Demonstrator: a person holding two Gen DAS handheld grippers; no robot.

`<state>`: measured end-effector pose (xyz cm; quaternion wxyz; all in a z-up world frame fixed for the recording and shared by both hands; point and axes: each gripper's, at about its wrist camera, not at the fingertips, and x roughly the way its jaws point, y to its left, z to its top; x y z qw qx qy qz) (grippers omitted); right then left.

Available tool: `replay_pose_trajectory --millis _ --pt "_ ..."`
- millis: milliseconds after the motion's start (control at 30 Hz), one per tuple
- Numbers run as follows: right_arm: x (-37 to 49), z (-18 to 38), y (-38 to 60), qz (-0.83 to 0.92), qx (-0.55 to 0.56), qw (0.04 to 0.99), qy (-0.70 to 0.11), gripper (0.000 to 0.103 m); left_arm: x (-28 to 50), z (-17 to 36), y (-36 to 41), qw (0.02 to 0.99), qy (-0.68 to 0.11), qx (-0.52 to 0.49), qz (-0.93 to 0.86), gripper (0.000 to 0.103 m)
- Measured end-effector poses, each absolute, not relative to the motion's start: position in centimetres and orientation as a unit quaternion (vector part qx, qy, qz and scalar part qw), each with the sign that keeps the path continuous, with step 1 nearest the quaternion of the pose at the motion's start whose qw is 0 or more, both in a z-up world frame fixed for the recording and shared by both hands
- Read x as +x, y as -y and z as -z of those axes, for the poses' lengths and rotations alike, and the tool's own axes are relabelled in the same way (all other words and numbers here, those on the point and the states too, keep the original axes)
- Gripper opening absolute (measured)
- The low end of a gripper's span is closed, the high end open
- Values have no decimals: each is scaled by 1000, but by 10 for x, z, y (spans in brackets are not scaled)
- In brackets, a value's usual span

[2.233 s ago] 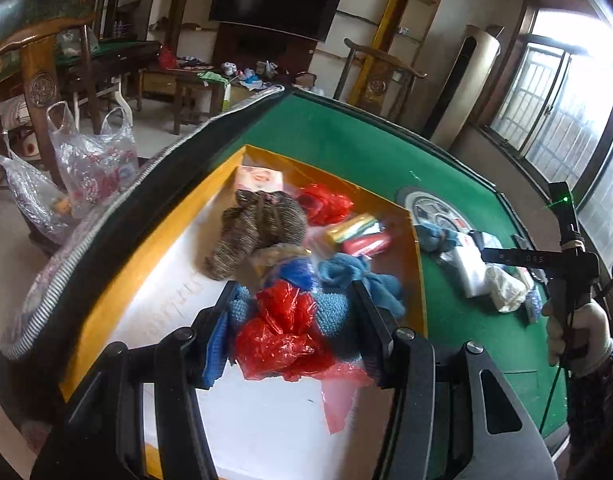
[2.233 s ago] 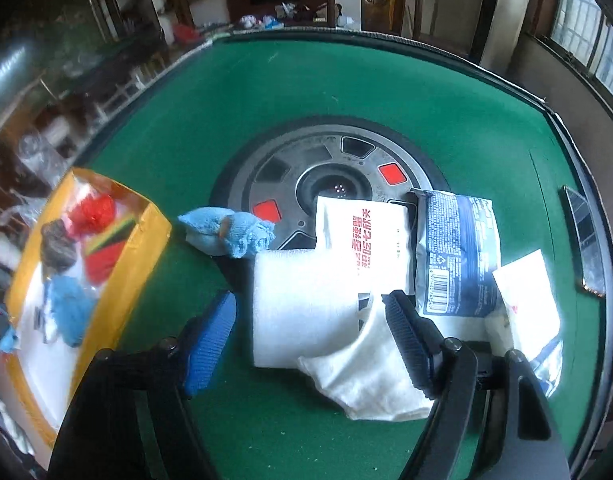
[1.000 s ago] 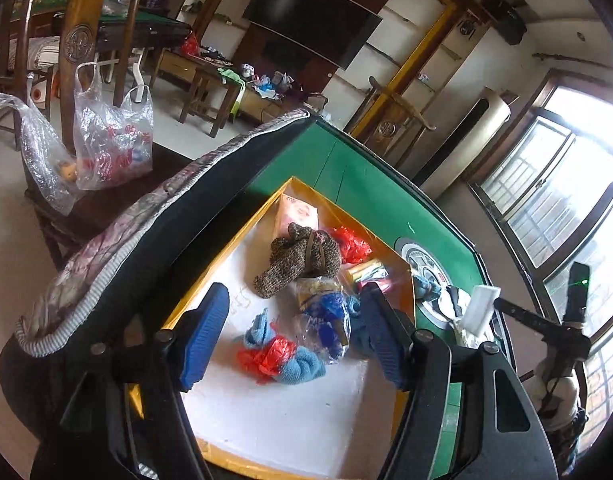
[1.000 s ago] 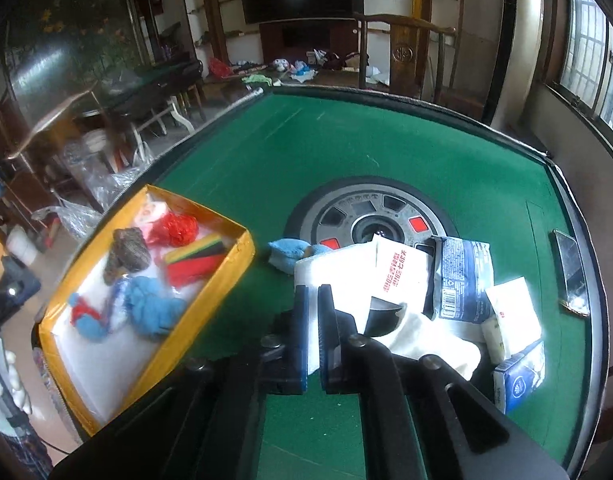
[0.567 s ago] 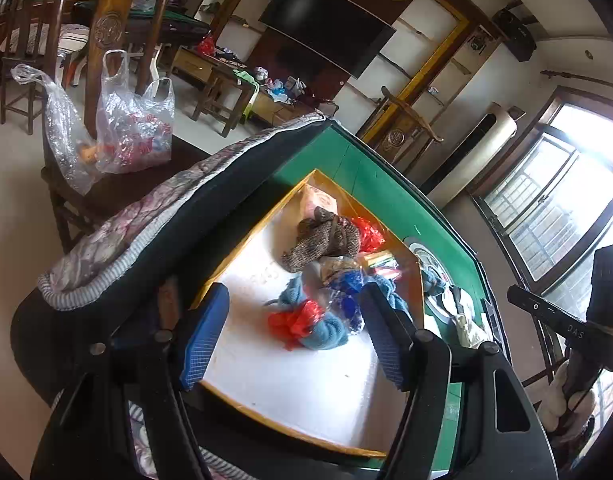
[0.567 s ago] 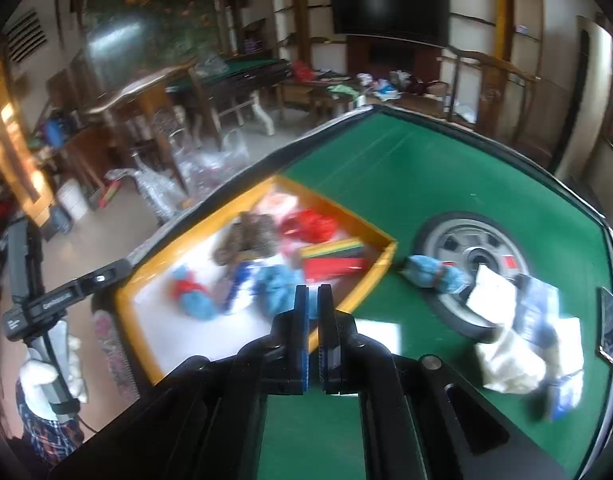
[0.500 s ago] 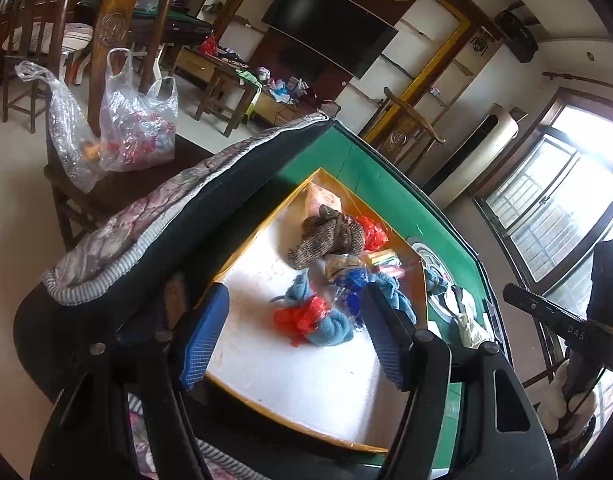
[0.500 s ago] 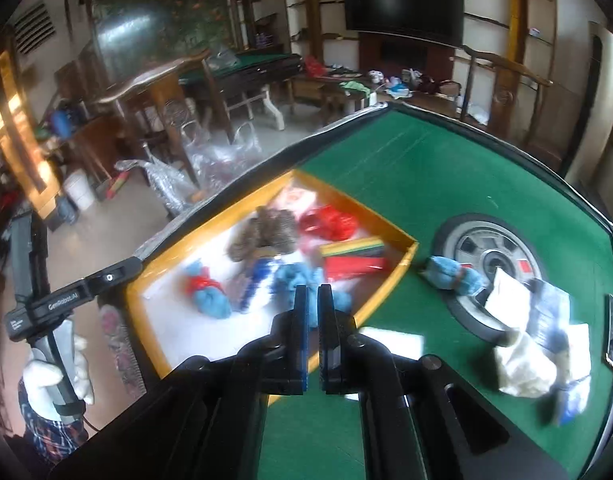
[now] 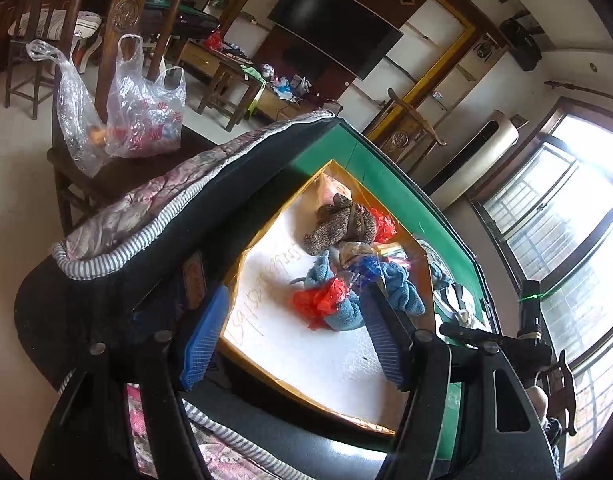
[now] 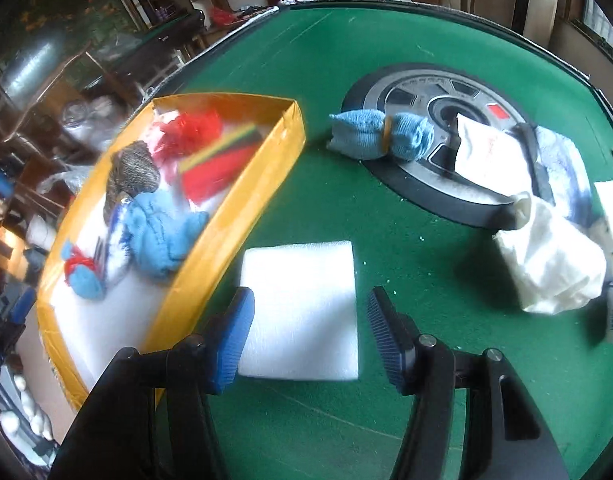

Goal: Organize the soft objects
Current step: 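Lift the white square pad and carry it over the box with the right tool, then lower the white pad into the box and open the right tool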

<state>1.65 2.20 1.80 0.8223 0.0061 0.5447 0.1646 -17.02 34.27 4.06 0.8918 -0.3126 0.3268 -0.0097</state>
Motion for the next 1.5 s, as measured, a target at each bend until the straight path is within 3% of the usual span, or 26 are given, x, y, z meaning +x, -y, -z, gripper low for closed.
replay_pose_trajectory --millis 67,167,267,333,367,400,433,667,800,1033,1133,1200,1500 --pt "21 -11 -25 -167 17 818 -550 55 -172 -41 -341 893 -327 -310 8 67" --pt "19 -7 -35 -167 11 821 -546 74 -175 -43 -341 893 -327 -310 8 67" --pt "6 -5 -58 -147 -70 830 -534 77 -177 -45 -340 894 -324 -309 8 67" --pt "-7 -9 -65 -144 -100 840 -514 60 -177 -46 -339 895 -321 -308 9 67" --pt "-11 -12 -64 -154 -92 839 -514 28 -177 -46 -338 895 -321 -308 10 67" --pt "-14 -15 -61 -163 -80 836 -518 13 -177 -45 -338 895 -321 -309 11 67" --pt "-17 -20 -57 -164 -73 838 -516 12 -176 -45 -337 895 -322 -309 12 67" --pt "-50 -86 -60 -179 -84 880 -431 12 -178 -44 -340 894 -321 -313 9 67" --pt "-51 -94 -104 -275 -64 837 -469 12 -178 -43 -340 894 -321 -313 3 67" --pt "-37 -48 -166 -375 -16 734 -566 13 -190 -53 -344 907 -308 -286 -29 67" --pt "-27 -27 -167 -359 -4 715 -600 21 -194 -55 -349 911 -303 -276 -41 67" --pt "-26 -27 -159 -329 -28 730 -599 39 -196 -55 -352 912 -301 -275 -43 67" --pt "-42 -96 -128 -306 -74 805 -503 51 -193 -50 -370 911 -291 -286 -54 67"
